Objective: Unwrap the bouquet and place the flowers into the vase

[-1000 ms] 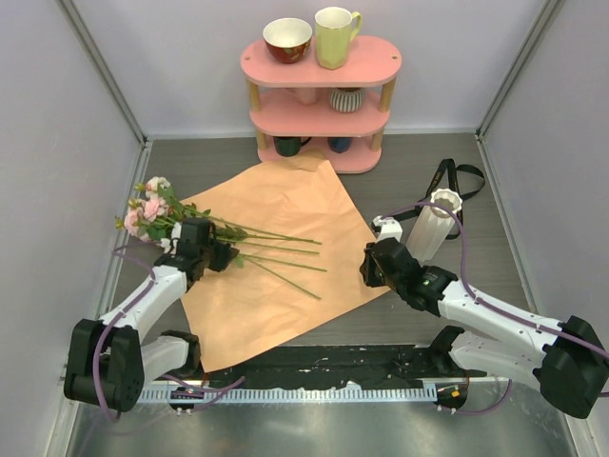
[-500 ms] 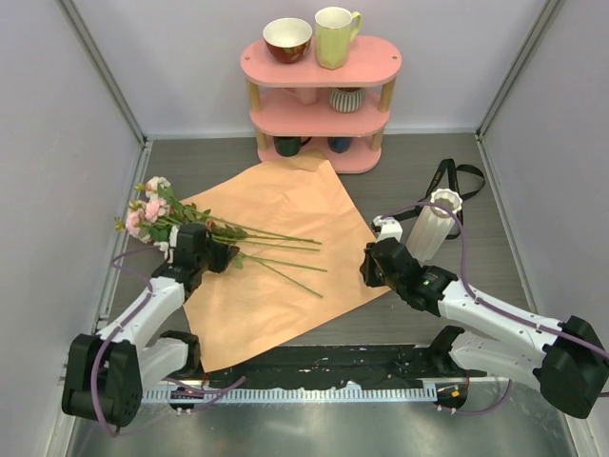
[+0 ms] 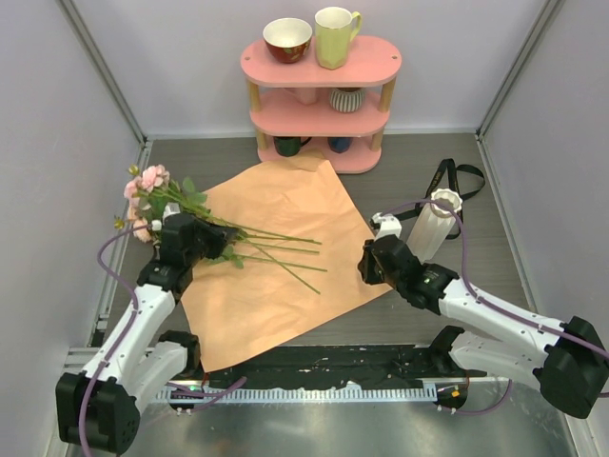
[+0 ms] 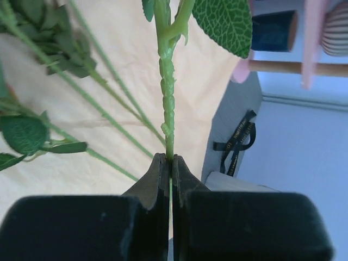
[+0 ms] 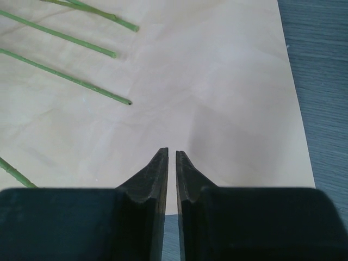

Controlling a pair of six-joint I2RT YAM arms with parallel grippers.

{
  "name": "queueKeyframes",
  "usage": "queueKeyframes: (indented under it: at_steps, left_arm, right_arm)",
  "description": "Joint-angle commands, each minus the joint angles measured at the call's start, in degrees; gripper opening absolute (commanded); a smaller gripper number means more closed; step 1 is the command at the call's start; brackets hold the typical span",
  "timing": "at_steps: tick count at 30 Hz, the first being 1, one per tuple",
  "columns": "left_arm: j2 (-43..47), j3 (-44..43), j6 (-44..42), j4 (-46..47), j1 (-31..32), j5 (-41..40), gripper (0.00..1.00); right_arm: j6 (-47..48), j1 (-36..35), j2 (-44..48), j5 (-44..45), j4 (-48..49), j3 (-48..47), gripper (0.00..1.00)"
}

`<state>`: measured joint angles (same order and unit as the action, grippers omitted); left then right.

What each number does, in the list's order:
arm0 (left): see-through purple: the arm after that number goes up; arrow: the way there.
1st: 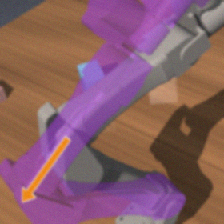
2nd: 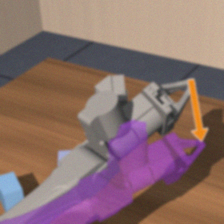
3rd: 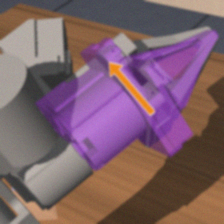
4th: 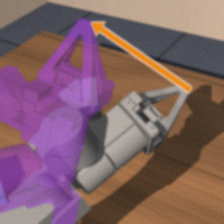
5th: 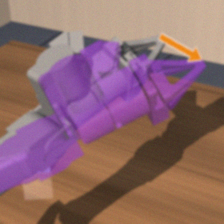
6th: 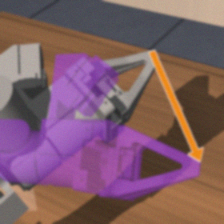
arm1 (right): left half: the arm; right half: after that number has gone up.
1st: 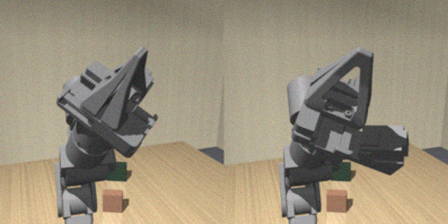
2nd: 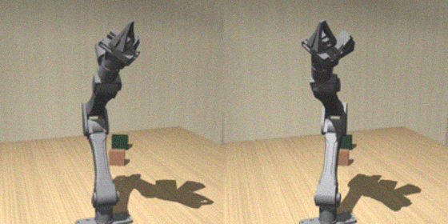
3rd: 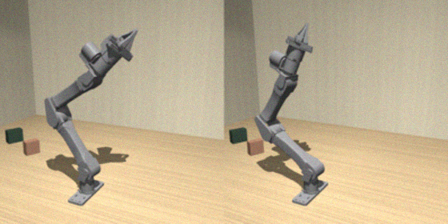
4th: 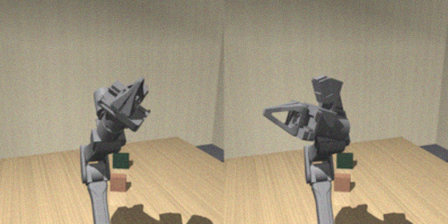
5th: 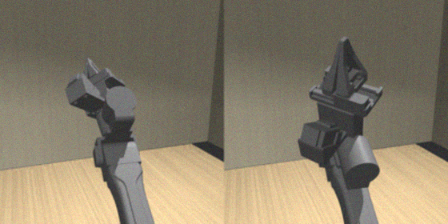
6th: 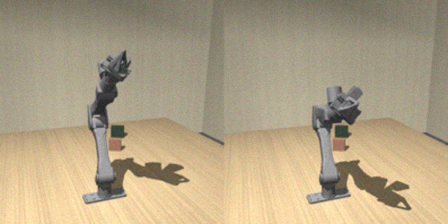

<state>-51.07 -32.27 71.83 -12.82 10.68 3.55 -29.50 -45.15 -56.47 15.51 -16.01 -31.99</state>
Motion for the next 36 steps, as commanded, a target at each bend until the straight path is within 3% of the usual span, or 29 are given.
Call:
queueKeyframes:
  at_steps: [1,5,10,16,20,30,36]
  left_arm:
    - [3.7,-3.8,-9.6,7.4,-0.4,6.0,0.0]
    - [3.0,-5.2,-15.9,17.4,-0.3,15.9,0.0]
    - [-1.7,-8.9,-23.5,20.9,2.8,29.9,0.0]
    - [-5.5,-13.1,-33.9,18.1,17.9,29.9,0.0]
    - [-7.3,-14.9,-39.4,15.1,25.9,26.5,0.0]
    - [-11.2,-17.2,-42.4,14.1,32.7,25.2,0.0]
    - [-11.1,-17.6,-43.0,13.9,33.9,25.3,0.0]
  right_arm:
    - [2.3,0.1,1.3,-2.7,0.2,-4.3,0.18]
    - [4.7,0.1,2.1,-8.6,-0.7,-8.7,0.23]
    - [5.5,0.1,2.9,-18.5,-1.5,-14.8,0.31]
    - [2.8,0.1,0.9,-26.0,0.1,-22.0,0.37]
    - [0.6,0.1,0.7,-28.5,1.5,-24.9,0.48]
    - [-2.2,0.2,-0.7,-30.9,6.6,-25.0,0.51]
    - [-1.5,0.5,-0.4,-27.3,5.2,-24.7,0.39]
